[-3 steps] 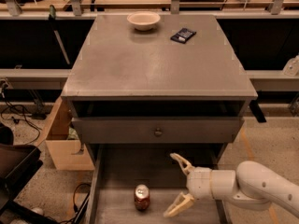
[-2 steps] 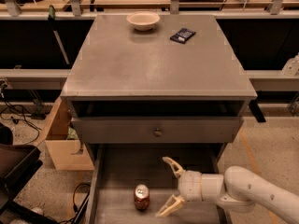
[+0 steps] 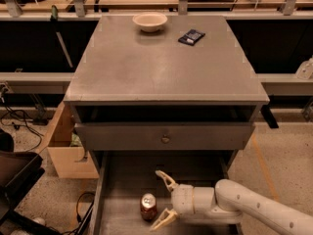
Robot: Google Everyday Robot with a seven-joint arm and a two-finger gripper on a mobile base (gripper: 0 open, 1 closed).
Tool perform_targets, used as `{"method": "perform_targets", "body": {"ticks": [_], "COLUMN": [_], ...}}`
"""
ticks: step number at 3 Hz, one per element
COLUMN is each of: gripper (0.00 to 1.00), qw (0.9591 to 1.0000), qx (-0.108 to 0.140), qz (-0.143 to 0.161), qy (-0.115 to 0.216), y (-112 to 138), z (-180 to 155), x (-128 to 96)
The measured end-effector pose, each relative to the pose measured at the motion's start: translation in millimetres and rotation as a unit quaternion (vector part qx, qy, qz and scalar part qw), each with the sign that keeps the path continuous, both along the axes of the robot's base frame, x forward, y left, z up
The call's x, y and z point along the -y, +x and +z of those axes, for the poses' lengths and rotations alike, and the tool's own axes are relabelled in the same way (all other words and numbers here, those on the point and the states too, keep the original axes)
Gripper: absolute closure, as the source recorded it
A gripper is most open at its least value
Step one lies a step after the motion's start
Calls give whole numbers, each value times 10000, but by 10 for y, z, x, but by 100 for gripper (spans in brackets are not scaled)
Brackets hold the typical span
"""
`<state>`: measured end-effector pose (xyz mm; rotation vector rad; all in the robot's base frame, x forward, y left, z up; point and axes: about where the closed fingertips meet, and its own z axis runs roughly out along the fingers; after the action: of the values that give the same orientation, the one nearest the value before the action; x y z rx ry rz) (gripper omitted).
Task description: Pick coke can from middle drawer and place on counter
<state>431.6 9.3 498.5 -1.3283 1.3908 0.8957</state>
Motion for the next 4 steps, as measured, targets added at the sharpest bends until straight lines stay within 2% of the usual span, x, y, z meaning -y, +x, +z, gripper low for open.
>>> {"method": "perform_targets", "body": {"ticks": [2,3,4], "gripper": [0,0,0], "qw": [9995,9994,9993], "qx": [-21,134,214], "qz": [302,320,303], "qy": [-76,-18,113], "y": [17,9,30], "z": [-338,-463,-579], "x": [-360,-439,-424]}}
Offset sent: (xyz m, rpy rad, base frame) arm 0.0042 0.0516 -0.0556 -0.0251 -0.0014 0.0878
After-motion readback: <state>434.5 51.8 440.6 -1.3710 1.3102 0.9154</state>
